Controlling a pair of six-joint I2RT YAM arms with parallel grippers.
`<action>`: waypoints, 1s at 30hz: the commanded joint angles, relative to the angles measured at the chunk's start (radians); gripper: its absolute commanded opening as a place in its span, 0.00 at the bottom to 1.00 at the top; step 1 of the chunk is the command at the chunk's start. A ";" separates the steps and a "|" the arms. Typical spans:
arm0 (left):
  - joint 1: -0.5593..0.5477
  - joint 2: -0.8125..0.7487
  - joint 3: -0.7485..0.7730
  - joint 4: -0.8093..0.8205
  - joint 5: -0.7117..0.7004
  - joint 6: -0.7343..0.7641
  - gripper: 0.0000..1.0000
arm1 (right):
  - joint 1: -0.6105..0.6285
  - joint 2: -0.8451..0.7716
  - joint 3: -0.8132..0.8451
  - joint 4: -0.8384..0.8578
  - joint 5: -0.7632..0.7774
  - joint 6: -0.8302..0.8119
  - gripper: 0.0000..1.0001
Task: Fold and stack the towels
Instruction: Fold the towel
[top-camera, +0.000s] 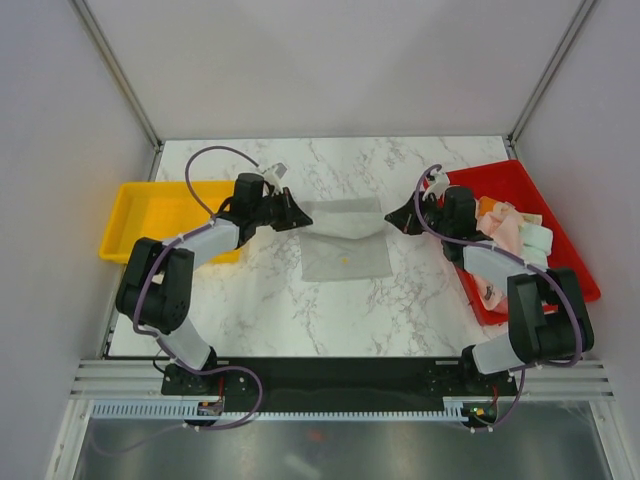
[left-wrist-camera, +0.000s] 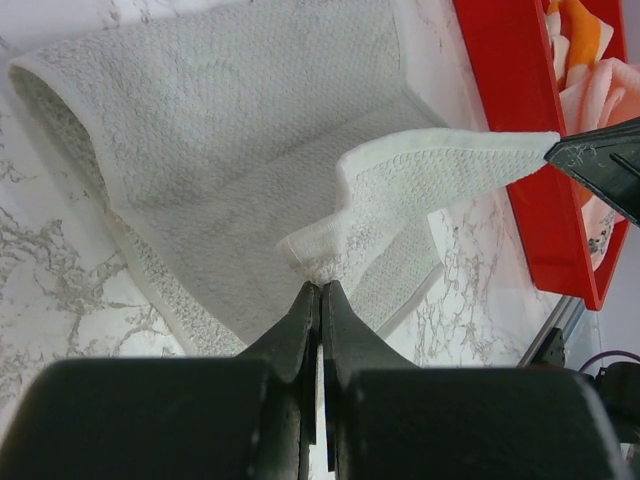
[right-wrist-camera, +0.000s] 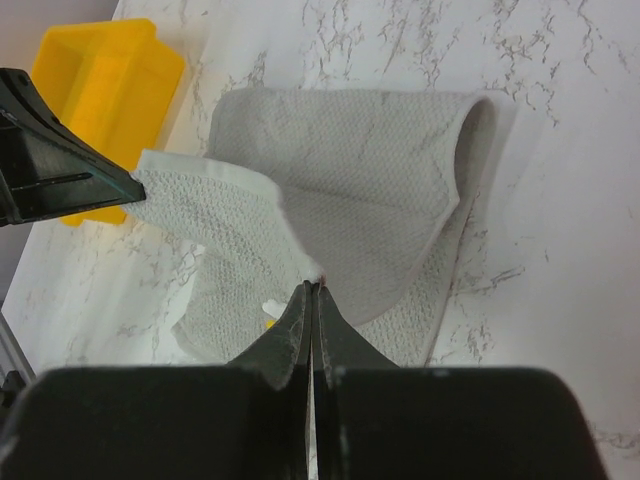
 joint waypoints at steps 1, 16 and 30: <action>0.002 -0.034 -0.026 0.033 -0.018 0.002 0.02 | 0.009 -0.045 -0.029 0.049 -0.018 0.017 0.00; -0.057 -0.070 -0.156 0.065 -0.045 0.007 0.04 | 0.041 -0.089 -0.145 0.049 0.014 0.017 0.00; -0.081 -0.242 -0.192 -0.074 -0.177 -0.056 0.65 | 0.052 -0.137 -0.199 -0.046 0.031 0.027 0.11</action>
